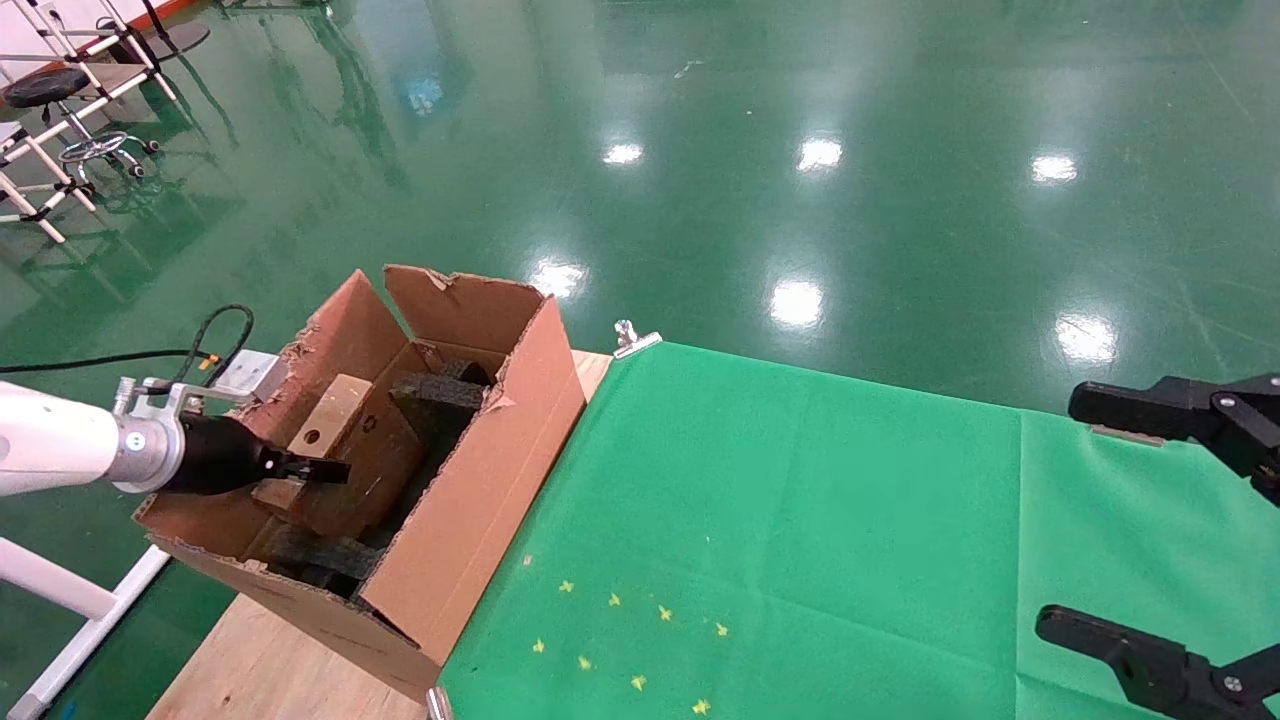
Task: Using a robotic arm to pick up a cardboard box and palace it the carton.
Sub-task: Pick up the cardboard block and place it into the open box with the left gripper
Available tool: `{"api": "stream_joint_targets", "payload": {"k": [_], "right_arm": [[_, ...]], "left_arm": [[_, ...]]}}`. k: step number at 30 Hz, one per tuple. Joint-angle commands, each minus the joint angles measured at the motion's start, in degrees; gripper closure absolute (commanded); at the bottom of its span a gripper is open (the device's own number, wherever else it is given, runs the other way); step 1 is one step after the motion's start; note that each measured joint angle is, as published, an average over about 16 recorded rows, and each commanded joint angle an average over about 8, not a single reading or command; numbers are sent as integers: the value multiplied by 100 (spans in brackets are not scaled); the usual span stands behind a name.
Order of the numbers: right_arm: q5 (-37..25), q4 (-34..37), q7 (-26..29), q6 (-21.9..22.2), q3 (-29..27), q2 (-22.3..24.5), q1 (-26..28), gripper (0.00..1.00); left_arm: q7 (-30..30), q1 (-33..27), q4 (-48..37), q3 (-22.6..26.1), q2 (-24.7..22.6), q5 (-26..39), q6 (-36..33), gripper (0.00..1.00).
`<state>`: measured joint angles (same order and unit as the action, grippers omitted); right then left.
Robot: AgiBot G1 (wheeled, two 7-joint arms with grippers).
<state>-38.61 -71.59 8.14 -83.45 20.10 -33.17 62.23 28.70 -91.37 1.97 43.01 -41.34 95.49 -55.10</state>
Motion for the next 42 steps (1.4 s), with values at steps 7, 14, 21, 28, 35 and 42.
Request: {"api": "stream_joint_targets", "payload": {"k": [7, 14, 21, 28, 35, 42], "right_arm": [[0, 1, 0, 1, 0, 0, -1, 0], [0, 2, -1, 2, 0, 1, -2, 0], [0, 1, -1, 1, 0, 0, -1, 0], [0, 2, -1, 2, 0, 0, -2, 0], [0, 2, -1, 2, 0, 1, -1, 0], [0, 2, -1, 2, 0, 1, -1, 0]], "left_arm": [[-16, 45, -132, -20, -91, -31, 166, 38], [-5, 53, -163, -31, -109, -52, 206, 0], [-10, 52, -141, -26, -96, -46, 187, 0], [6, 29, -138, -16, -94, -31, 165, 0], [30, -20, -133, 1, -85, -8, 146, 0], [26, -84, -94, 13, -72, 9, 108, 0]]}}
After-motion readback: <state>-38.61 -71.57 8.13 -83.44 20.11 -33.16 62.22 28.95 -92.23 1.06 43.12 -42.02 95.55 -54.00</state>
